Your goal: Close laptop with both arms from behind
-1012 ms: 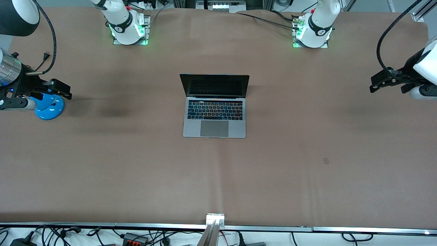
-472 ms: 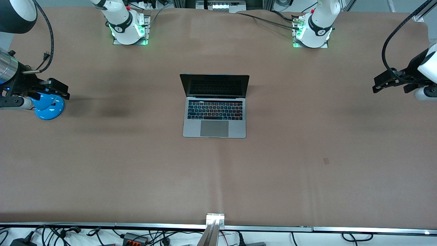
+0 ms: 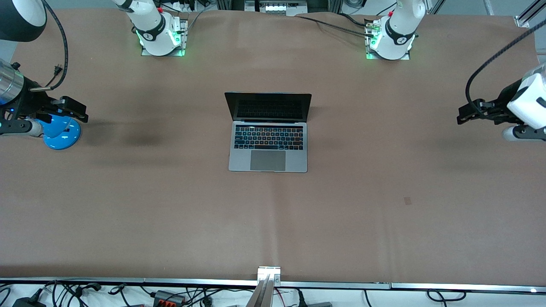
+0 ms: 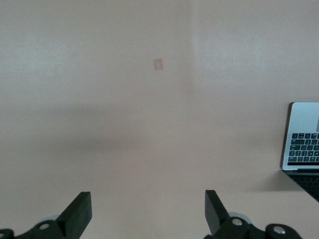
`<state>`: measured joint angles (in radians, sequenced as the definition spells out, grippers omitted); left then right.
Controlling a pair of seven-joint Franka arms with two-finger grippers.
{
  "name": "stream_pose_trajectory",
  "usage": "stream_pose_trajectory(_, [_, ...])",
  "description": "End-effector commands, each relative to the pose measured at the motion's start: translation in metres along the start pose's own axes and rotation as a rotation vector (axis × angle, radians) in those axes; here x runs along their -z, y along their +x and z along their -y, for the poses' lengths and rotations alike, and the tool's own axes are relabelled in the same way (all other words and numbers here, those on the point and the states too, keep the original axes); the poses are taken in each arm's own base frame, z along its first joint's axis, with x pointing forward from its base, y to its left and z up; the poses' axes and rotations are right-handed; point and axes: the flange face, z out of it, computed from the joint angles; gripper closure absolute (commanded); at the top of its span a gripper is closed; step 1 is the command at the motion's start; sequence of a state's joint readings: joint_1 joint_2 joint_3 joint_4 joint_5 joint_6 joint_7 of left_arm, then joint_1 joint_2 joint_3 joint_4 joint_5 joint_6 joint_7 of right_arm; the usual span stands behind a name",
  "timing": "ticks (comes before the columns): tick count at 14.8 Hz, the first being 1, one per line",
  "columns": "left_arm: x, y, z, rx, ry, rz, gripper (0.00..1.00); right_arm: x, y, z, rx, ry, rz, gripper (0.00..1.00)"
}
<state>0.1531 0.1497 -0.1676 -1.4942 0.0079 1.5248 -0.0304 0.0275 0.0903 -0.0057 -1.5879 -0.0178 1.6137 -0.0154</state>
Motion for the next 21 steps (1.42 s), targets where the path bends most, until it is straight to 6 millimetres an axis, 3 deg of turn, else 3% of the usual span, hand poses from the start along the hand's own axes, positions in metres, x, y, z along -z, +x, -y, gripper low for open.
stream_pose_trajectory(1, [-0.009,0.010,0.001,-0.015,-0.003,0.032,0.38,0.003,-0.003,-0.001,0.004,0.008,0.030,0.04])
stream_pose_trajectory(2, [-0.010,0.009,-0.001,-0.025,-0.009,0.045,0.62,0.008,-0.005,-0.001,-0.001,0.006,0.034,0.27])
stream_pose_trajectory(3, [-0.012,0.008,-0.002,-0.027,-0.018,0.056,0.78,0.014,-0.006,-0.002,0.000,0.005,0.032,0.41])
stream_pose_trajectory(5, [-0.015,0.007,-0.003,-0.032,-0.020,0.072,0.95,0.017,-0.007,-0.001,-0.001,0.005,0.029,0.89])
stream_pose_trajectory(6, [-0.018,0.005,-0.003,-0.035,-0.020,0.091,0.98,0.016,-0.008,0.000,0.000,0.003,0.041,1.00])
stream_pose_trajectory(8, [-0.018,-0.003,-0.010,-0.047,-0.018,0.132,0.98,0.013,-0.010,0.002,-0.001,0.003,0.070,1.00])
stream_pose_trajectory(11, [-0.008,-0.038,-0.043,-0.100,-0.058,0.249,0.98,0.006,-0.012,0.014,0.016,0.005,0.104,1.00])
stream_pose_trajectory(14, [-0.018,-0.068,-0.066,-0.133,-0.130,0.353,0.98,-0.002,-0.014,0.045,0.062,0.029,0.125,1.00])
stream_pose_trajectory(16, [-0.025,-0.094,-0.105,-0.189,-0.101,0.377,0.98,-0.016,-0.019,0.069,0.073,0.087,0.149,1.00])
stream_pose_trajectory(18, [-0.036,-0.117,-0.143,-0.198,-0.097,0.400,0.98,-0.034,-0.023,0.091,-0.033,0.169,0.197,1.00])
stream_pose_trajectory(21, [-0.047,-0.148,-0.199,-0.181,-0.076,0.415,0.98,-0.056,-0.046,0.149,-0.075,0.193,0.188,1.00])
